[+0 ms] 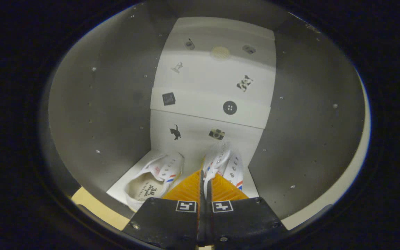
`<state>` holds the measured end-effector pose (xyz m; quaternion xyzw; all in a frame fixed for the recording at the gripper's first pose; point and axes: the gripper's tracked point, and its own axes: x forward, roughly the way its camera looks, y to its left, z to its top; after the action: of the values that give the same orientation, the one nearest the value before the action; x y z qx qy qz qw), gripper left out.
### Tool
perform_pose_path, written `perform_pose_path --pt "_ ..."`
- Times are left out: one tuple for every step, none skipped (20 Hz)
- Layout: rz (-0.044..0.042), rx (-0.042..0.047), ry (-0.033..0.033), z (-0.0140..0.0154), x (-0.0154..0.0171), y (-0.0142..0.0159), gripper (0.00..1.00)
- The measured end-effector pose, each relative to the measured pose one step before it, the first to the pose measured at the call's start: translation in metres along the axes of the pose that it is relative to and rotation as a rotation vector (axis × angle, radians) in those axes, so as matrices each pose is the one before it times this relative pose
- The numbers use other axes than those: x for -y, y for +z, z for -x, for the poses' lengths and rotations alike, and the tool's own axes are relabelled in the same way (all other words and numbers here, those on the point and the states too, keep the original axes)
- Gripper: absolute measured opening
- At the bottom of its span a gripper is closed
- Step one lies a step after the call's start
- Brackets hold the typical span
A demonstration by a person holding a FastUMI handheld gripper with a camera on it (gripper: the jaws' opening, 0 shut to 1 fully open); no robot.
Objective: Open the shoe cabinet door, grab the shoes and put them into the shoe cabinet, then close the shoe cabinet door.
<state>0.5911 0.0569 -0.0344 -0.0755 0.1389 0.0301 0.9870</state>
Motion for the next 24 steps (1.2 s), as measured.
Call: perform_pose_path --pt "0.01319 -0.01508 -0.00633 -0.01151 0.00303 -0.00658 0.04" --pt "0.00085 -0.01504 -0.00364 -0.01029 0.00334 -0.00705 0.03" --pt "0.00106 -0.01664 -0.00502 -0.00771 0.00187 -0.00706 0.03" --pt "0.00549 -0.01259 -0.00504 -0.0058 0.00231 -0.00624 0.03" --pt "0.01046 -0.00168 0.00609 -0.00362 -0.00248 -0.00283 0.03" --pt "0.00692 0.00496 0.00831 -0.00276 -0.002 -0.00014 0.03" --pt "0.00654 -0.00016 0.0095 0.00107 -0.00375 -0.00138 0.03" --pt "0.01149 0.00177 0.004 0.00055 -0.00217 0.00017 0.04" --pt "0.00879 0.00574 0.00346 -0.00019 -0.00294 0.00031 0.03" --pt "0.00152 0.00469 0.00364 0.00064 -0.00251 -0.00107 0.03" --pt "0.00097 0.00399 0.00028 -0.00006 -0.00193 -0.0005 0.03" --pt "0.00507 -0.00048 -0.00898 -0.00012 0.00042 -0.00033 0.03" --pt "0.00788 -0.00398 -0.01557 -0.00066 0.00114 -0.00027 0.04" --pt "0.00934 -0.00232 -0.01036 -0.00001 0.00001 -0.00076 0.04" --pt "0.00665 -0.00382 -0.0067 0.00052 -0.00051 -0.00082 0.05" --pt "0.00335 -0.00649 0.01028 0.00041 -0.00287 -0.00263 0.09" --pt "0.00081 -0.0026 -0.00343 0.00291 -0.00091 0.00017 0.13" --pt "-0.00169 0.0094 -0.00799 0.00416 0.00077 0.00003 0.22" --pt "-0.01143 0.01027 -0.0079 0.00571 0.0002 0.00076 0.31" --pt "-0.01943 0.00552 0.00639 0.00612 -0.00173 -0.00069 0.43" --pt "-0.02215 -0.00325 0.00688 0.00461 -0.00197 -0.00336 0.56" --pt "-0.02161 -0.00111 0.00637 0.00685 -0.00148 -0.00129 0.68" --pt "-0.01458 0.01431 -0.00772 0.00526 0.00188 0.00168 0.69" --pt "-0.01274 0.00719 -0.00595 0.00771 0.00213 0.00021 0.69"
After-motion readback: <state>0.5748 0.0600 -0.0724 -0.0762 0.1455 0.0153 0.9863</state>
